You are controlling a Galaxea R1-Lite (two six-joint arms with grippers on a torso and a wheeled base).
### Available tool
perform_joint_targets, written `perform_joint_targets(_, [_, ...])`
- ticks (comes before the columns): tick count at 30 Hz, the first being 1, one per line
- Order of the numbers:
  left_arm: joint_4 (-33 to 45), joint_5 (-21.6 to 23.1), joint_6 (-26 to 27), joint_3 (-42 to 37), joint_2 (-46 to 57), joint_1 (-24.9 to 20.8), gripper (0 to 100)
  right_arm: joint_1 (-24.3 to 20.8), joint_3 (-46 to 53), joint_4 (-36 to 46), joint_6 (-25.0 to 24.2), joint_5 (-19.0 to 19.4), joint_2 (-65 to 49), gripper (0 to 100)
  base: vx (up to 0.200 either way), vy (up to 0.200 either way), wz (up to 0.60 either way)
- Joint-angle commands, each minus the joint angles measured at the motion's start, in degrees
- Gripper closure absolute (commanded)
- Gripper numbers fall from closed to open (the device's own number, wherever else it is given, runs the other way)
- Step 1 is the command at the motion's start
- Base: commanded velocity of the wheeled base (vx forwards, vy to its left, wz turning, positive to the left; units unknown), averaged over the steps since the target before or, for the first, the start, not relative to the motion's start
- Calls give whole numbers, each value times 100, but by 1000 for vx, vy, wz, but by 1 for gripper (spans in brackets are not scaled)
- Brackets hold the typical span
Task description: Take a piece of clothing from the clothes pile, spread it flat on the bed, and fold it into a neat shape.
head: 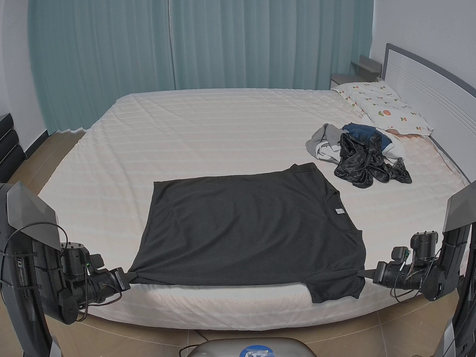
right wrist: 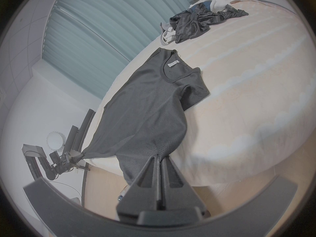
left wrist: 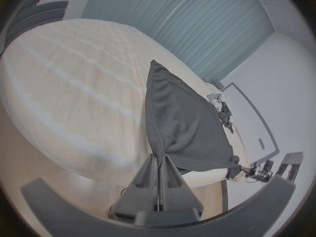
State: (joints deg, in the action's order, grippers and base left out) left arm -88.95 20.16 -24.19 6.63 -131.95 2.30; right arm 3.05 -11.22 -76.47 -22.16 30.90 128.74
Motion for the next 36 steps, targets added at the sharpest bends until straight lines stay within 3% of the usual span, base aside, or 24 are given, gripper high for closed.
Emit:
perform_joint_targets(1, [-105,-250,133,-48,29,7,100,29,374,1,98,12,-350,100,0,0,0])
perform_joint_targets(9, [-105,-680,670,-224,55,-19,100,126,911,-175,546,30,-341,100,0,0,0])
perform_joint_targets(17, [-105,-1032,1171,-382,38,-28,100,170,1122,-325,581,39,-368,100,0,0,0])
perform_joint_targets(19, [-105,-1269,1250,-426,47,-37,100,196,1122,-34,722,39,-526,100,0,0,0])
perform_joint_targets(24, [-87,-1296,1548,-654,73,-143,100,328,1122,941,1302,39,-939,100,0,0,0])
perform_joint_targets(29, [10,-1507,1601,-654,91,-134,100,486,1122,1363,1724,47,-1080,100,0,0,0])
perform_joint_targets(36, [1161,-1603,1900,-654,811,-178,100,636,1122,1635,1882,65,-1220,100,0,0,0])
